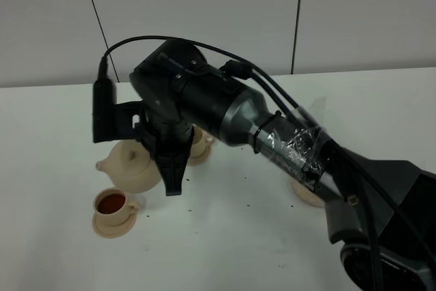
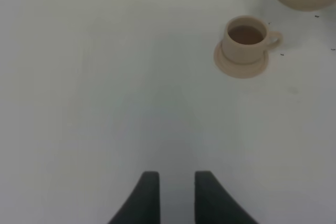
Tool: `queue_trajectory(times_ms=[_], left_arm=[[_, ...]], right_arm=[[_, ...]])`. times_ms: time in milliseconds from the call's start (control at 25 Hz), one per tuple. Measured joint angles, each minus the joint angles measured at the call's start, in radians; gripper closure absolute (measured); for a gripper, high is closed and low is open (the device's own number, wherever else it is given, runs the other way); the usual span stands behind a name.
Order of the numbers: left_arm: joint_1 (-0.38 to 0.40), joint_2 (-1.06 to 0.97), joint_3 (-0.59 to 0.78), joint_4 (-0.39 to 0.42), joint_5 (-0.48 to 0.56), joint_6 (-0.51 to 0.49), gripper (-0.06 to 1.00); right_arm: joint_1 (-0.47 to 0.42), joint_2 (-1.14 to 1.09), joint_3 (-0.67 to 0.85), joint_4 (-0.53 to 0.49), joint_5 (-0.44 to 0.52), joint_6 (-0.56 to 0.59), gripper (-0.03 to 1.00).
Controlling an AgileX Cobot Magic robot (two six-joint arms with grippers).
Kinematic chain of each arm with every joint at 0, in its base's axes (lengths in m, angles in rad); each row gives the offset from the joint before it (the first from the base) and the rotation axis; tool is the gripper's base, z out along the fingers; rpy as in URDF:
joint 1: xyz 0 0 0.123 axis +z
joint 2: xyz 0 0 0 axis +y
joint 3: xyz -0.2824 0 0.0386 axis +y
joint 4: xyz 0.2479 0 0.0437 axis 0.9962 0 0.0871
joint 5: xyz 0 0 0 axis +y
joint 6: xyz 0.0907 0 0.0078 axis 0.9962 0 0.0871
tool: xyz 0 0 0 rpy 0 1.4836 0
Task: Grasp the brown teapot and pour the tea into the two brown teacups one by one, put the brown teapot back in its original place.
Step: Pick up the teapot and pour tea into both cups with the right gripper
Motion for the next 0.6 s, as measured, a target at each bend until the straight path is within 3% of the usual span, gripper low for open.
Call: queue_trajectory(times_ms=[600], left_arm=[[0.000,0.000,0.000,0.000,0.000,0.000,0.71]], right_arm=[[-0.216,0.000,0.000,0.035,0.001,0.012,0.87]])
